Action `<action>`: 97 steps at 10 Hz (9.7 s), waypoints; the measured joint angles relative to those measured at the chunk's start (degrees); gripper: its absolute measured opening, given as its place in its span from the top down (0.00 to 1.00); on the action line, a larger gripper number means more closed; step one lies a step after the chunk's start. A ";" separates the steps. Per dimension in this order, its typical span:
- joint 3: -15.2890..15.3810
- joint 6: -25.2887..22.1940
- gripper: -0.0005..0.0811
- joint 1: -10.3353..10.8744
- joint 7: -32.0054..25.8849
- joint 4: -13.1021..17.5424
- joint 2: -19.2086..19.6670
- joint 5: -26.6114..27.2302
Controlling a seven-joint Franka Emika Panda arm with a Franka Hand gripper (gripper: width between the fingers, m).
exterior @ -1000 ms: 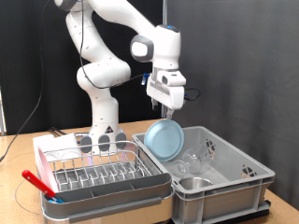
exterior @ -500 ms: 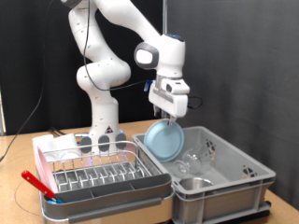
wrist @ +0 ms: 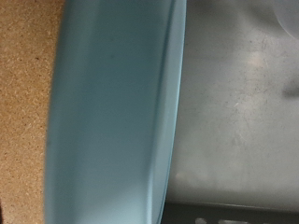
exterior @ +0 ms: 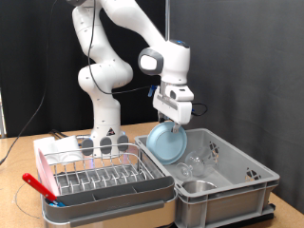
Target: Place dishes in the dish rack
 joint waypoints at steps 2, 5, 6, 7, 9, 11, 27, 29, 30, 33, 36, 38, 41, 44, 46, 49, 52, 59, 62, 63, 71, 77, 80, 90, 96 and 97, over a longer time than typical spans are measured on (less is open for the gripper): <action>0.00 1.18 0.01 -0.01 0.19 -0.02 1.08 0.00; 0.00 1.79 0.03 -0.02 0.22 -0.02 1.98 0.00; 0.00 1.94 0.30 -0.08 0.22 -0.02 2.07 0.00; 0.00 2.15 0.46 -0.16 0.23 -0.02 2.08 0.00; -0.04 3.29 0.67 -0.22 0.23 -0.03 2.07 0.00; -0.21 4.98 0.88 -0.38 0.23 0.00 1.77 0.01; -3.88 -4.89 0.99 -7.16 -0.73 4.12 -12.80 -2.62; -4.00 -5.66 0.99 -7.55 -1.06 4.11 -13.29 -2.74; -4.03 -5.78 0.99 -7.75 -1.29 4.10 -13.46 -2.77; -4.08 -5.82 0.99 -8.19 -2.24 4.05 -13.58 -2.80; -4.10 -7.38 0.86 -8.19 -3.22 4.00 -13.59 -2.80; -4.10 -8.75 0.65 -8.09 -3.32 4.02 -13.58 -2.59; -4.15 -12.36 0.19 -7.07 -3.99 6.04 -12.55 -0.25; -4.91 -13.80 0.01 -5.68 -6.26 7.82 -10.69 1.53; -4.89 -13.83 0.01 -5.12 -10.34 8.51 -9.78 1.32; -4.95 -18.47 0.01 -2.97 -22.08 15.08 -1.44 0.25; -3.97 -22.48 0.01 -1.91 -27.58 22.34 8.77 -1.10; -4.04 -16.00 0.01 -2.29 -29.10 22.85 16.39 -1.12; -3.97 -13.02 0.01 -2.30 -27.16 24.72 21.32 -1.00; -3.97 -13.01 0.01 -2.30 -27.15 24.57 21.31 -0.97; -2.40 -4.42 0.01 -1.73 -22.50 26.93 34.89 -1.09; -1.73 -1.02 0.01 -1.71 -19.37 28.92 41.41 -1.07; -1.88 0.56 0.01 -2.14 -19.40 29.57 42.98 -0.71; -2.03 1.39 0.01 -3.24 -19.53 31.00 45.94 -0.44; -1.94 -2.17 0.01 -3.70 -21.50 30.25 45.97 0.06; -1.95 -2.17 0.01 -3.74 -21.59 30.02 45.85 0.07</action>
